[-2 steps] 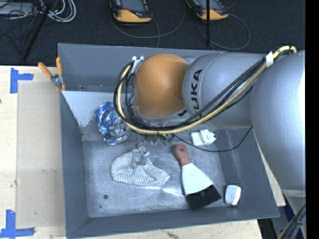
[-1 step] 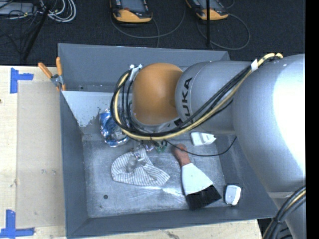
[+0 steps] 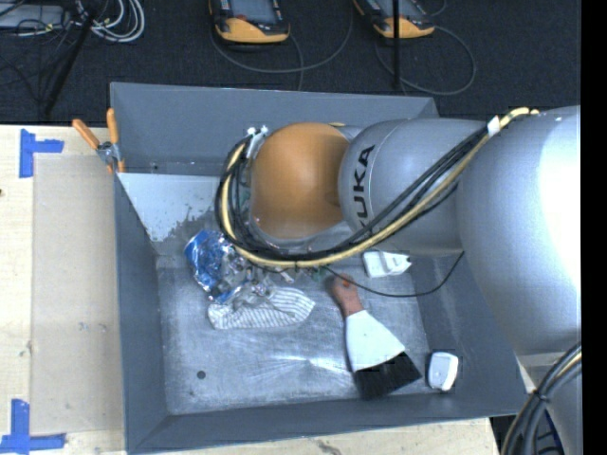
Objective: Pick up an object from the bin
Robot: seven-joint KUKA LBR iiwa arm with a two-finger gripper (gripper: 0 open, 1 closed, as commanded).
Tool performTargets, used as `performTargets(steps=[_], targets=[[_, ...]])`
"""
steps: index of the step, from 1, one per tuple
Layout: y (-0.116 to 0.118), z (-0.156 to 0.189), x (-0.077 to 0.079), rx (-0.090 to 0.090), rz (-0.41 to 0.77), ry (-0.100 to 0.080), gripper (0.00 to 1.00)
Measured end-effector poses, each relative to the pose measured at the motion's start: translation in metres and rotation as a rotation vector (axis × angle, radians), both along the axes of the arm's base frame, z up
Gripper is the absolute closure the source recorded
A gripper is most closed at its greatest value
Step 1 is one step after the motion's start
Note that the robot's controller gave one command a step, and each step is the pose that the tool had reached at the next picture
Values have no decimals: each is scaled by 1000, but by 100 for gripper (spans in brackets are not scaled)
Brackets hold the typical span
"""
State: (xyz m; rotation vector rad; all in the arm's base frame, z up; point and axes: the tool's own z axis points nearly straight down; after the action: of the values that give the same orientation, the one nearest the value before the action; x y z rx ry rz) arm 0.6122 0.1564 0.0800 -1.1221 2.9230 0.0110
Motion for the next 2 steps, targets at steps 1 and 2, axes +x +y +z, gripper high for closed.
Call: performTargets(steps=[1, 2], targets=[[0, 0, 0, 0, -1, 0, 100], [0, 2, -1, -1, -1, 1, 100]])
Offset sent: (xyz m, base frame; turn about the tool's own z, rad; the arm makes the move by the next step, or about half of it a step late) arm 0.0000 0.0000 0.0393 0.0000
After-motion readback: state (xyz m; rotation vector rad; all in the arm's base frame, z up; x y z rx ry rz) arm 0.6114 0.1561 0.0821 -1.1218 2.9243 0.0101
